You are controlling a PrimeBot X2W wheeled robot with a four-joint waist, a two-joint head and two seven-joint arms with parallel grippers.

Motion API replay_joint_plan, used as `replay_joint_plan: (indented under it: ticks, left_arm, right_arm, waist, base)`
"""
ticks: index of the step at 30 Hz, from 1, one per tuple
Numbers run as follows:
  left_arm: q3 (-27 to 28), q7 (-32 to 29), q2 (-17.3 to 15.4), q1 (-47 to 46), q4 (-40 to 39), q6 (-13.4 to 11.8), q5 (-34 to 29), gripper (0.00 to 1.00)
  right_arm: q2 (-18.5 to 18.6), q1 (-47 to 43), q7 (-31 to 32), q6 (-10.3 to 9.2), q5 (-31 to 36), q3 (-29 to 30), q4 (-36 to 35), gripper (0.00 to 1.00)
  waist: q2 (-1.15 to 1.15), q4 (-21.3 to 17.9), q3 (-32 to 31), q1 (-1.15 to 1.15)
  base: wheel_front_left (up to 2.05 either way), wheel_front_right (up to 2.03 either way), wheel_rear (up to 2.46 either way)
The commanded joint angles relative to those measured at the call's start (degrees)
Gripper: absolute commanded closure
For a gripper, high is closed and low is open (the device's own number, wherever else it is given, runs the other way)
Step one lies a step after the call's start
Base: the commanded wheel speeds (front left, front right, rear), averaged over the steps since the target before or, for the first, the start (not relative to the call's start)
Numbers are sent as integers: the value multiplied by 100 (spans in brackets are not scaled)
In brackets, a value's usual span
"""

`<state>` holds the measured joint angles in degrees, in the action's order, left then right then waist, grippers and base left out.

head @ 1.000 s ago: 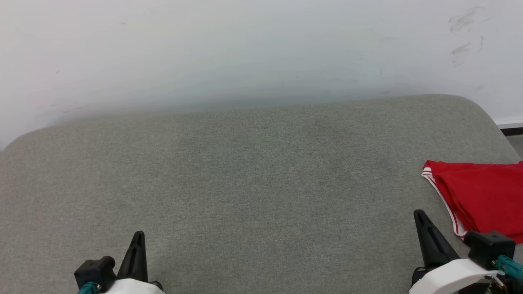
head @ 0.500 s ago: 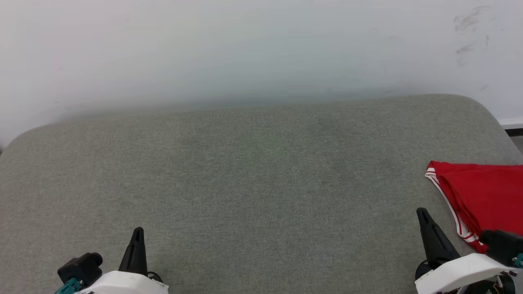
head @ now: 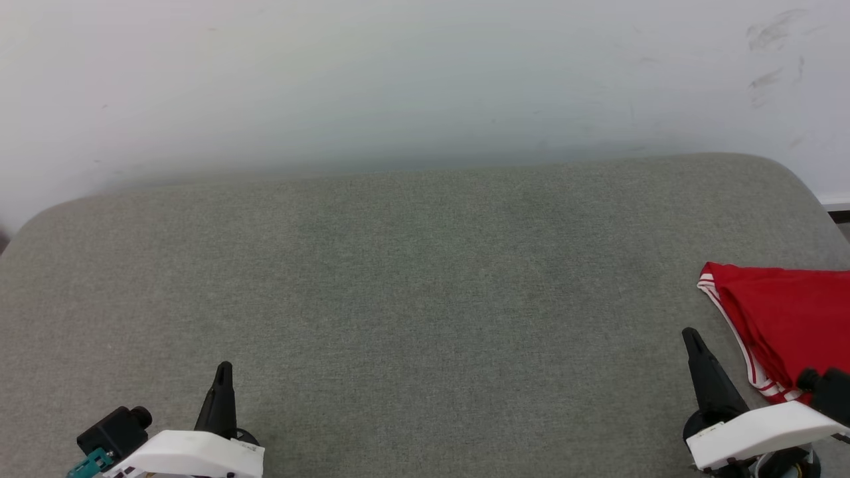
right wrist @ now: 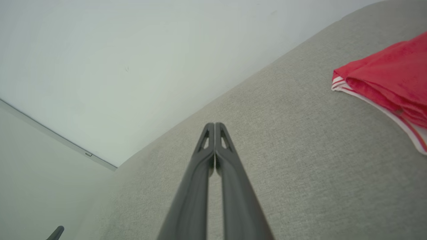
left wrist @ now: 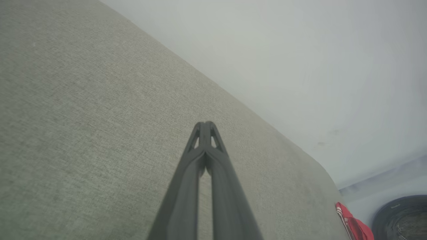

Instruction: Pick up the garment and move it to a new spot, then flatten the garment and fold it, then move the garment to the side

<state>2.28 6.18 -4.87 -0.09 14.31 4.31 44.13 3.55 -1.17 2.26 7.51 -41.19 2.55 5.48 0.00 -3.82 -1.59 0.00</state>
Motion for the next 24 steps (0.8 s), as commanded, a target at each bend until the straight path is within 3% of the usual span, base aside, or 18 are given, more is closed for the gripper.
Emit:
replay_joint_plan:
  ticks: [1,24]
  left_arm:
    - [39,-54,-8,-166,-78,39,238,100]
    - [181,-495,67,-343,-66,140,1865,100]
  right_arm:
    - [1,170,26,-1,-269,26,-21,100]
    - [-15,390,160,-1,-2005,147,289,100]
  waist:
    - [0,9,4,0]
    - [0,110,51,0]
  base:
    - [0,0,0]
    - [0,0,0]
